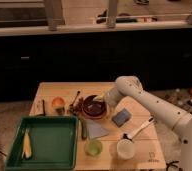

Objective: Stack bowls into tray

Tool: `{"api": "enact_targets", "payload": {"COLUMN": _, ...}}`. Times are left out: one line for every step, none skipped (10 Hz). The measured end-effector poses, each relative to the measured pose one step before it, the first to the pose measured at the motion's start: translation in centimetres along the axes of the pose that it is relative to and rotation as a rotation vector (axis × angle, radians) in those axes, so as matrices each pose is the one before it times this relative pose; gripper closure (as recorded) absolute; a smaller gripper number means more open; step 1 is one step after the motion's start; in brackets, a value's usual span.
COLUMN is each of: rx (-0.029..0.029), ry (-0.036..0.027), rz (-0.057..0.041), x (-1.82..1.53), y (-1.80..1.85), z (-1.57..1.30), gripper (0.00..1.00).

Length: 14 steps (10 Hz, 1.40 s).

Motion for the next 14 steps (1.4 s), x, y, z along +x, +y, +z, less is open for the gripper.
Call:
{"api": "enact_targets", "payload": {"rx": 0.00189, "ry": -0.00403, "rz": -0.00934, "x": -0.002, "y": -0.335, "z": 0.075, "gripper": 0.20}}
{"api": "enact_targets", "payload": {"rx": 0.00237, "ry": -0.00683, "rz": -0.00560, "x": 0.103, "y": 0.067, "z": 0.273, "gripper": 0.20}}
{"api": "enact_targets", "payload": {"rx": 0.00371, "ry": -0.00776, "rz": -0.00927, "x": 0.206, "y": 0.273, "z": 0.522, "gripper": 0.20}}
{"api": "enact_targets", "payload": {"rx": 0.00376, "ry": -0.00697, "rz": -0.01465, "x": 0.072, "y": -0.028, "z": 0.321, "gripper": 0.20}}
{"api": "enact_targets", "payload": {"rx": 0.00027, "ry": -0.00734, "rz": -0.01603, "x": 0.021, "y": 0.008, "z": 0.323, "gripper": 0.20}}
{"api": "enact_targets", "payload": {"rx": -0.00092, "ry": -0.00401, "rz": -0.01685, "x": 0.130, "y": -0.067, "z": 0.212, "gripper": 0.20}}
{"api": "enact_targets", "payload": {"rx": -0.00614, "ry": -0.00282, "rz": -0.01752, "x": 0.182, "y": -0.003, "z": 0.210, "gripper": 0.23}}
{"api": "enact_targets", "payload": {"rx": -0.00319, "ry": -0.00037, "rz": -0.01050, "x": 0.103, "y": -0.095, "z": 0.114, "gripper": 0.27}}
{"api": "enact_targets", "payload": {"rx": -0.00889, "ry": 0.00013, "rz": -0.01484, "x": 0.049, "y": -0.082, "z": 0.137, "gripper": 0.38}}
{"api": "enact_targets", "payload": {"rx": -0.00464, "ry": 0.00027, "rz": -0.00996, "x": 0.082, "y": 0.015, "z": 0.022, "gripper": 0.51}}
{"api": "enact_targets", "payload": {"rx": -0.00095, "ry": -0.00094, "rz": -0.00705, "x": 0.074, "y": 0.040, "z": -0.019, "gripper": 0.61}}
{"api": "enact_targets", "payload": {"rx": 0.00084, "ry": -0.00242, "rz": -0.00519, "x": 0.020, "y": -0.028, "z": 0.031, "gripper": 0.69}}
{"api": "enact_targets", "payload": {"rx": 0.00393, "ry": -0.00520, "rz": -0.00516, "x": 0.002, "y": -0.117, "z": 0.168, "gripper": 0.81}}
{"api": "enact_targets", "payload": {"rx": 0.00381, "ry": -0.00134, "rz": 0.00138, "x": 0.057, "y": 0.122, "z": -0.027, "gripper": 0.89}}
